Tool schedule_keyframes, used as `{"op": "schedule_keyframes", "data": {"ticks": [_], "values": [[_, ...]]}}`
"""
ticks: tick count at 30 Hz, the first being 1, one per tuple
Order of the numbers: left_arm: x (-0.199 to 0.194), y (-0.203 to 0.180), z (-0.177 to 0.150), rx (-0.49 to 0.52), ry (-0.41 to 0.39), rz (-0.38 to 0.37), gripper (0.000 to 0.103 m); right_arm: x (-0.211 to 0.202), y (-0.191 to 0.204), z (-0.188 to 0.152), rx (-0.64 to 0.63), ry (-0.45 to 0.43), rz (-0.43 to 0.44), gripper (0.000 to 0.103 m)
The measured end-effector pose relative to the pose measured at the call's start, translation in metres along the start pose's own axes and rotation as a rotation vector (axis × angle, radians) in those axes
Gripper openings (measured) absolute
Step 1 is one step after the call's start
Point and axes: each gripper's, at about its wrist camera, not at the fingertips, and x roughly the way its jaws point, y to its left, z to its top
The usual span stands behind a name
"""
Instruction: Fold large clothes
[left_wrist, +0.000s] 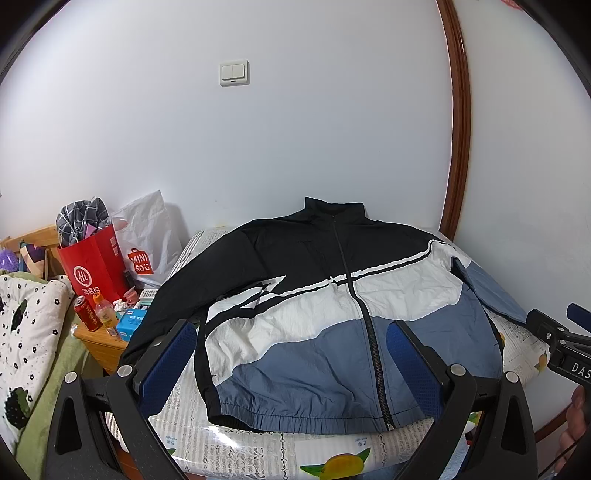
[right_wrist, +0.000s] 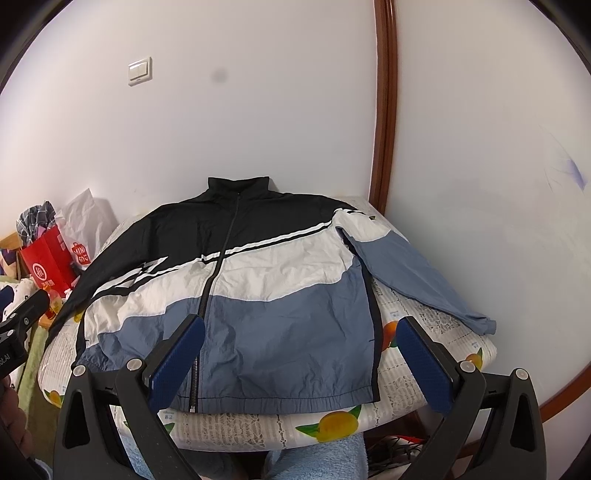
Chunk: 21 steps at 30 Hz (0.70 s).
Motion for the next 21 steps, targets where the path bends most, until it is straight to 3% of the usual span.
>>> {"op": "schedule_keyframes", "data": {"ticks": [21], "values": [[0.017,0.005,0.000,0.010,-0.004,-0.023,0.103,0.014,-0.006,0.004,0.020,0.008,0.002,0.102]]}}
